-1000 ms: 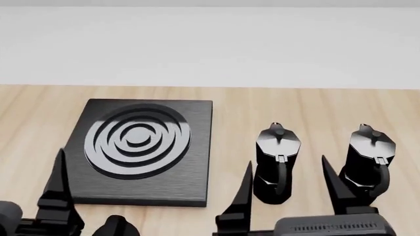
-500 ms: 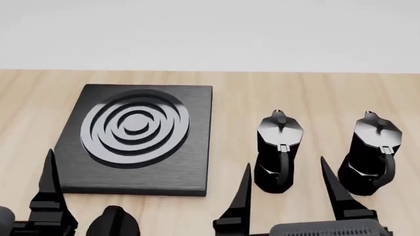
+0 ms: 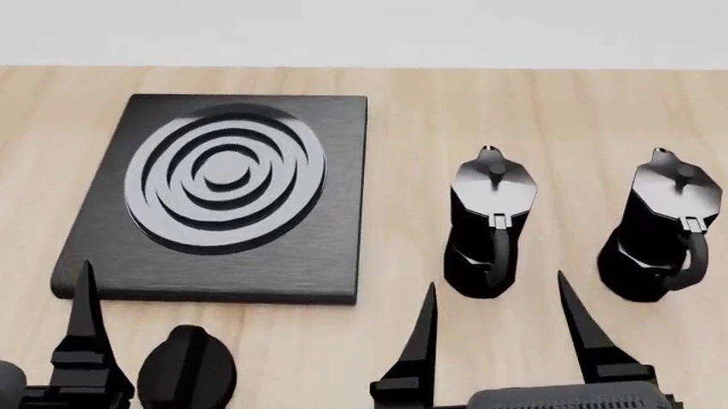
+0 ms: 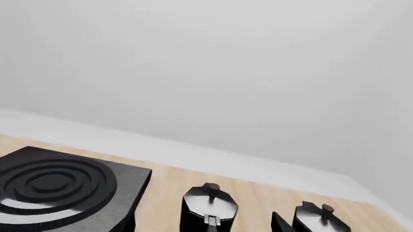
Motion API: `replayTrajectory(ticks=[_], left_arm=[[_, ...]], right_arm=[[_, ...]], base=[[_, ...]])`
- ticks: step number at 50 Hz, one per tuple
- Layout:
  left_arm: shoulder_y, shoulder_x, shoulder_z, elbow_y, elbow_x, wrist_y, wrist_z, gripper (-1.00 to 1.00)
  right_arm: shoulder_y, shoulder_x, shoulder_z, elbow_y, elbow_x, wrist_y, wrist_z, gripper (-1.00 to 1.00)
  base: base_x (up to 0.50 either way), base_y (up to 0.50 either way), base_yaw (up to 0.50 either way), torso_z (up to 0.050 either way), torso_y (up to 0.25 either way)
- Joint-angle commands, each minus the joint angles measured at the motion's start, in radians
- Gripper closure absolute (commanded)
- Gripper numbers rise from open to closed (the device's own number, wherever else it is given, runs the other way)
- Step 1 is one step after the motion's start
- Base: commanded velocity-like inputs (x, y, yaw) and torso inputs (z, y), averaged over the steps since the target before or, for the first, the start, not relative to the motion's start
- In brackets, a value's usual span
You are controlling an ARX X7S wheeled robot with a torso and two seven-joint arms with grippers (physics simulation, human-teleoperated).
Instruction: Put the right moka pot on the stove.
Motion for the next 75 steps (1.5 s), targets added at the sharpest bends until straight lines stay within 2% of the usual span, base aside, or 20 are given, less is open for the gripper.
replayTrajectory(ticks=[1,29,60,65,75], left_arm=[[0.001,-0.003,0.001,0.000,-0.004,0.003,-0.002,-1.00],[-0.002,-0.006,-0.008,0.006,-0.022,-0.005,-0.018,-1.00],[-0.005,-0.007,-0.008,-0.001,-0.027,-0.009,-0.038,-1.00],[0.000,-0.008,-0.004,-0.007,-0.022,0.003,-0.037,-1.00],[-0.003,-0.012,-0.005,-0.003,-0.030,0.000,-0.038,-1.00]], right_arm=[[0.001,0.004,-0.005,-0.004,-0.003,0.002,0.004,-1.00],[-0.020,0.034,0.042,-0.037,0.030,-0.022,0.003,-1.00],[-0.145,0.144,0.305,-0.064,0.173,-0.114,-0.016,-1.00],[-0.174,0.132,0.322,0.011,0.156,-0.208,-0.033,-1.00],[-0.159,0.147,0.384,0.057,0.200,-0.225,-0.041,-1.00]], base=[[0.00,0.00,0.00,0.000,-0.131],[0.00,0.00,0.00,0.000,-0.061],[0.00,0.00,0.00,0.000,0.000],[0.00,0.00,0.00,0.000,0.000],[0.00,0.00,0.00,0.000,0.000]])
